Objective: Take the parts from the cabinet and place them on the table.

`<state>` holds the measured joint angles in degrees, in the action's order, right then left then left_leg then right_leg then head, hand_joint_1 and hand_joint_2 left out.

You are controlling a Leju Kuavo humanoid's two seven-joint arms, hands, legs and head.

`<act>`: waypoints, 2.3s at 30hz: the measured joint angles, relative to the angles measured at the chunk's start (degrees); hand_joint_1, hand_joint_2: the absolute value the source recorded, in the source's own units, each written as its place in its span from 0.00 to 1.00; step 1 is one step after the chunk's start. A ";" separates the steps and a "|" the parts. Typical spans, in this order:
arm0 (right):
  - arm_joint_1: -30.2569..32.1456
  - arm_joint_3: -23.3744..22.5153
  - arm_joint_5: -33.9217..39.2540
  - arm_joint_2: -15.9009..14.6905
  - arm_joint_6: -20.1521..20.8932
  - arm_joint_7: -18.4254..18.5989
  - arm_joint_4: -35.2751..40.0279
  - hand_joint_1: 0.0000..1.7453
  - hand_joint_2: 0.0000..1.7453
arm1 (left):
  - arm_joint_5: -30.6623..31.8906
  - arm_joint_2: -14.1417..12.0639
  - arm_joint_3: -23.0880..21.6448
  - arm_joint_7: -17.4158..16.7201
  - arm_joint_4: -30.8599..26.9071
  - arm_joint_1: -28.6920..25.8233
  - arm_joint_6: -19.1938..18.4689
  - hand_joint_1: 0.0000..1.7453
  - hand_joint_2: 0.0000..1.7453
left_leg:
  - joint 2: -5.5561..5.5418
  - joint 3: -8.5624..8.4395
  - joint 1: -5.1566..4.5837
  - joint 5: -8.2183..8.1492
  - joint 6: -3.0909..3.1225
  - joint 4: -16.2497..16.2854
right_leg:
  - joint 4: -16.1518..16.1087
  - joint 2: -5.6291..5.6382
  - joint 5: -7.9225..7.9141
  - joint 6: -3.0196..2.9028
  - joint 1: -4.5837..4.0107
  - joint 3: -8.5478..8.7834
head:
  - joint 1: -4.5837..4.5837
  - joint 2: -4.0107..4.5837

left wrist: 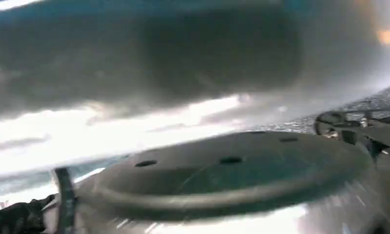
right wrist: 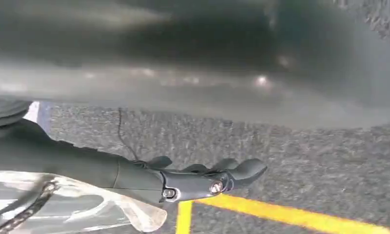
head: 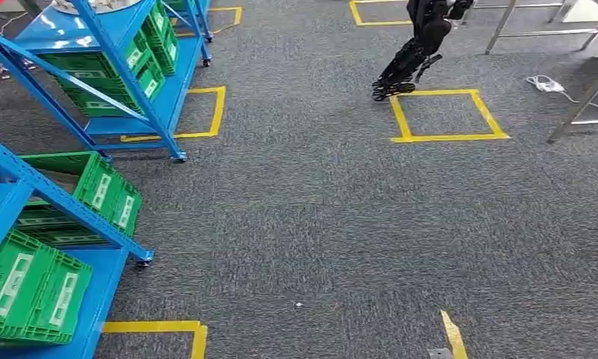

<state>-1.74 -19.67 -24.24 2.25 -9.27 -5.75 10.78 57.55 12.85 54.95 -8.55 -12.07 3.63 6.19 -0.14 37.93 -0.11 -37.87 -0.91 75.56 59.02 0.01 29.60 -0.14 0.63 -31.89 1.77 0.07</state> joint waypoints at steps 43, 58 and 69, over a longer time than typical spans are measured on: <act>-0.06 -0.15 -1.36 0.44 -0.22 -0.26 0.00 0.00 0.00 | -0.17 0.00 0.07 0.18 0.00 -0.01 0.35 0.00 0.00 | -0.11 -8.73 -0.54 7.49 1.32 -17.98 | 0.15 0.04 -0.60 1.33 0.00 -1.00 | -0.09 0.00; -0.16 -0.09 -3.04 0.44 -0.61 -0.87 0.04 0.00 0.00 | -0.15 -0.02 0.07 0.07 0.00 0.03 0.09 0.00 0.00 | -0.68 -10.46 -0.04 9.60 3.28 -21.42 | 6.22 -0.07 3.23 2.75 0.10 -3.69 | 0.35 0.00; 0.05 -0.02 -3.48 0.48 -0.48 -0.57 -0.07 0.00 0.00 | -0.15 -0.04 0.07 0.02 -0.02 -0.05 0.18 0.00 0.00 | -6.24 -8.83 1.22 7.67 -0.07 -17.84 | 0.61 3.33 -0.08 2.90 1.50 -0.50 | 0.26 0.00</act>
<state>-1.69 -19.69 -27.71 2.73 -9.75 -6.32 10.71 57.40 12.81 55.01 -8.52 -12.09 3.58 6.36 -6.38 29.10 1.10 -30.20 -0.97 57.72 59.63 3.34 29.52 2.76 2.13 -32.39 2.03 0.07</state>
